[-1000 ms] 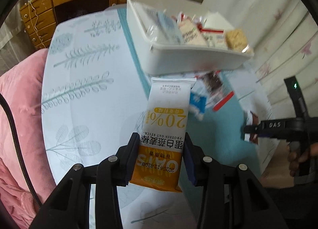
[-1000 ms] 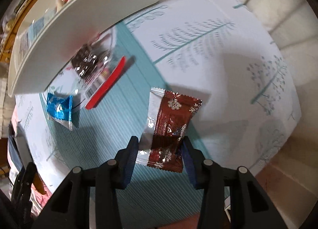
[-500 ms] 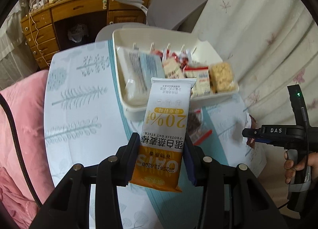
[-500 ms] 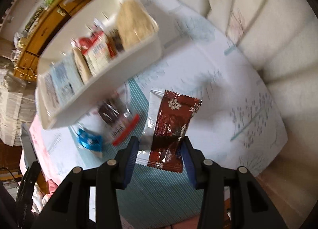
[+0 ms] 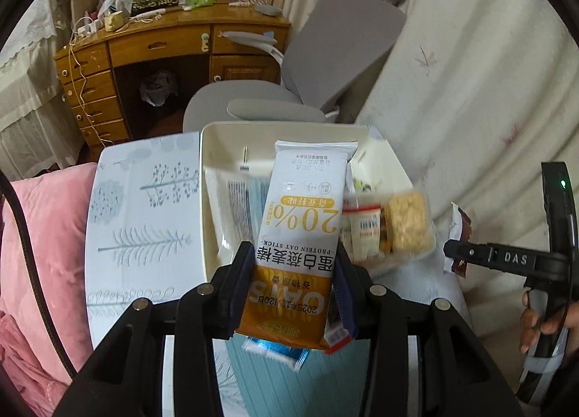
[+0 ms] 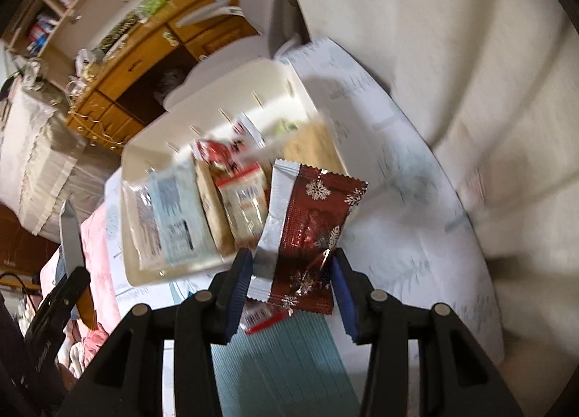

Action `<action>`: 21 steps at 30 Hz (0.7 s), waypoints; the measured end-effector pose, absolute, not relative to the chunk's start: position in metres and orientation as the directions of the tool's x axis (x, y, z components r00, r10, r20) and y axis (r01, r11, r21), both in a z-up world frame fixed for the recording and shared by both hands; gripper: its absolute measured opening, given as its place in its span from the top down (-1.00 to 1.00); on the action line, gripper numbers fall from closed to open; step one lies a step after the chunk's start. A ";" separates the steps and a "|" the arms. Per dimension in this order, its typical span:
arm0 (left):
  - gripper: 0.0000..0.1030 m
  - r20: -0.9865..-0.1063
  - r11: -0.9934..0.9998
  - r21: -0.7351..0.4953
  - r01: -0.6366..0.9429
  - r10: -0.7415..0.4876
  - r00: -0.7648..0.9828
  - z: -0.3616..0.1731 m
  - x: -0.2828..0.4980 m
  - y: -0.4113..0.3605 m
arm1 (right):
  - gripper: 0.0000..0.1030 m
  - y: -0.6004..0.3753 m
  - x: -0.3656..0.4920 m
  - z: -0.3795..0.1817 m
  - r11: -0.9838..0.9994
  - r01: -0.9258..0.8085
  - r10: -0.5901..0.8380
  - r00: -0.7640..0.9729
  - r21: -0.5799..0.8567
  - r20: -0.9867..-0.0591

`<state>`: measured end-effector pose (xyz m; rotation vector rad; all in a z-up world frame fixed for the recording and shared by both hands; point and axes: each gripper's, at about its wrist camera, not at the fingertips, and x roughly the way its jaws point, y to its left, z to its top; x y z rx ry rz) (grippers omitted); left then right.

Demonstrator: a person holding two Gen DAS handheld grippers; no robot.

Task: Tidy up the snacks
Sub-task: 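Grasp the oat bar with the left tool while the right tool grasps the brown candy, then open both tools over the tray to drop the oat bar and candy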

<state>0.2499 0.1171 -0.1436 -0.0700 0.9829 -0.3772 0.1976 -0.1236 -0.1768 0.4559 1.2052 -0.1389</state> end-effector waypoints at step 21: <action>-0.49 -0.823 0.917 -0.397 0.047 -0.378 0.424 -0.177 0.251 0.104 | -0.44 -0.129 0.219 -0.177 0.918 0.169 0.256 0.441 0.360 -0.860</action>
